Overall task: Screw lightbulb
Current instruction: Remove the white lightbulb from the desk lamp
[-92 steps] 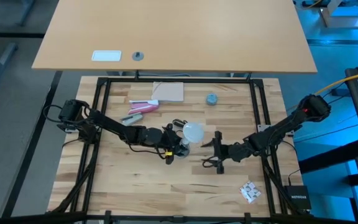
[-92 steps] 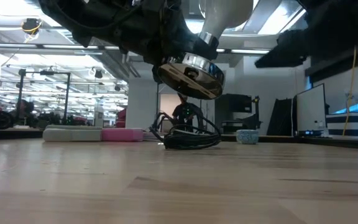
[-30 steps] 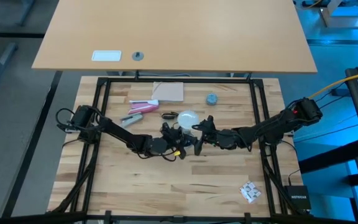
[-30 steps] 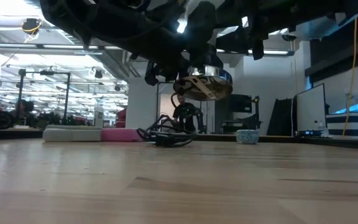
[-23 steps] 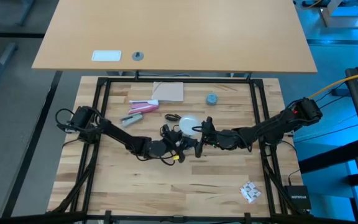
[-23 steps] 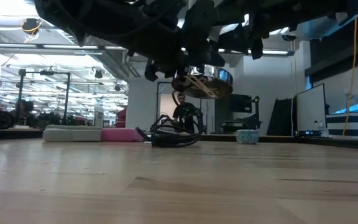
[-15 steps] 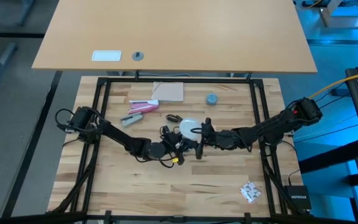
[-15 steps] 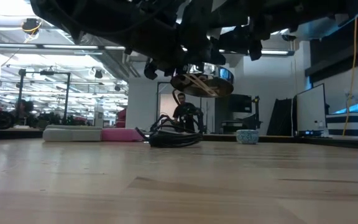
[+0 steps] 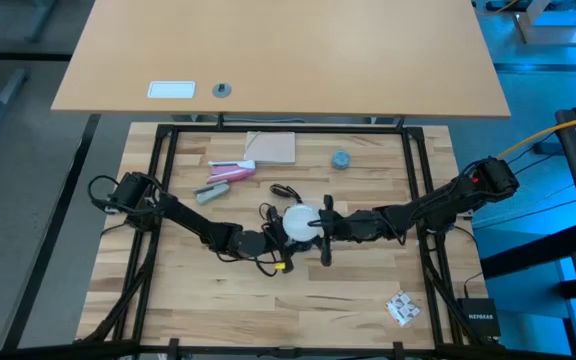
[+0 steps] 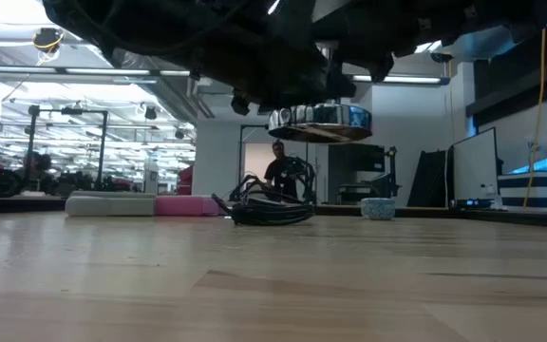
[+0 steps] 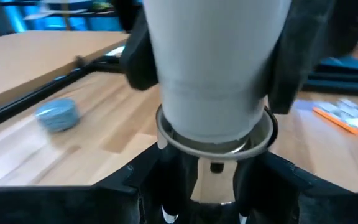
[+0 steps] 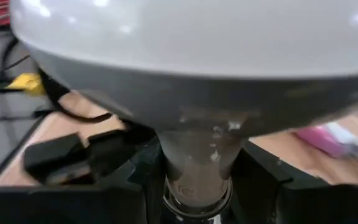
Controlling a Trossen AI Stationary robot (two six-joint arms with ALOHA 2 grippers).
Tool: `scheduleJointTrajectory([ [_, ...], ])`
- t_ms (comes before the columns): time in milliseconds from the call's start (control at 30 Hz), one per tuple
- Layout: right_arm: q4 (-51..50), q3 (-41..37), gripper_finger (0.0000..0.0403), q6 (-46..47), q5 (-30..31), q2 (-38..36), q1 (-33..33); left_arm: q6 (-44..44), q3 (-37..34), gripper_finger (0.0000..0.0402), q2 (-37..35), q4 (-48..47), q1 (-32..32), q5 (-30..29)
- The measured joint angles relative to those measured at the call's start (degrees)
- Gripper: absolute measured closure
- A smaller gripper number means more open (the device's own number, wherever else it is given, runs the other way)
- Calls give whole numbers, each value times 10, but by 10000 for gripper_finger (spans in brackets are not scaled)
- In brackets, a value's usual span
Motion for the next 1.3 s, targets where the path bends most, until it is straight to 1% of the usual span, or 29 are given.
scheduleJointTrajectory([
  [133, 0, 0, 254, -29, -77, 0, 0, 31, 0, 226, 0, -1, -10, 50],
  [367, 2, 0, 247, -97, -241, 0, 0, 45, 1, 226, 0, 0, -24, 197],
  [500, 7, 0, 251, -135, -303, 0, 0, 33, 2, 226, -3, -9, -24, 265],
  [633, 17, 0, 250, -158, -337, 1, -1, 27, 3, 226, -4, -9, -18, 322],
  [733, 33, 0, 250, -178, -359, 2, -1, 10, 3, 226, -5, -8, -11, 379],
  [833, 44, 0, 249, -189, -363, 2, -1, -12, 4, 226, -5, -4, -1, 438],
  [1100, 55, 1, 251, -197, -367, 2, -1, -60, 3, 226, -5, 10, 25, 551],
  [1300, 85, 1, 251, -218, -378, 5, -1, -119, 3, 226, -5, 39, 44, 657],
])
